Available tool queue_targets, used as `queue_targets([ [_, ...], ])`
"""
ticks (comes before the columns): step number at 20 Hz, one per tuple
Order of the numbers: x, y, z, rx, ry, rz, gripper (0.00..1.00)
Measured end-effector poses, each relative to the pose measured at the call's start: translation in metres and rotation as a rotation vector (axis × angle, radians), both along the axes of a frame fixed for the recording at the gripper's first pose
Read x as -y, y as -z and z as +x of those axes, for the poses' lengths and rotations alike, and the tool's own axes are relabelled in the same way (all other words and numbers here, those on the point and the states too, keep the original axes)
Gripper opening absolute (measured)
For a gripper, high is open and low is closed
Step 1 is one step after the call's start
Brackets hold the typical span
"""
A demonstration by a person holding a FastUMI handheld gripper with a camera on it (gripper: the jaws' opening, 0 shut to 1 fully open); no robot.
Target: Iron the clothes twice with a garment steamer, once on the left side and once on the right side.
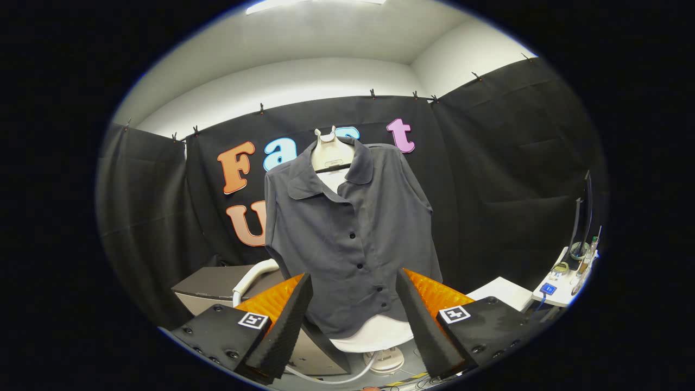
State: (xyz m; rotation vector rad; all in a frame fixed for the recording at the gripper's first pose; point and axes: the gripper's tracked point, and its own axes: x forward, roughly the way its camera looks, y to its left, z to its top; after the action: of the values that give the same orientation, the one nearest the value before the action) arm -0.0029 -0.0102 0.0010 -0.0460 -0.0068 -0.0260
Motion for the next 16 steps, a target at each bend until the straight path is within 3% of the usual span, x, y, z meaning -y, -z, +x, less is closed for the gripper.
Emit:
queue_targets([
  [9,0.002,0.002,0.004,-0.008,0.015,-0.025,0.98],
  [16,-0.029,0.011,0.021,-0.03,-0.027,-0.048,0.98],
])
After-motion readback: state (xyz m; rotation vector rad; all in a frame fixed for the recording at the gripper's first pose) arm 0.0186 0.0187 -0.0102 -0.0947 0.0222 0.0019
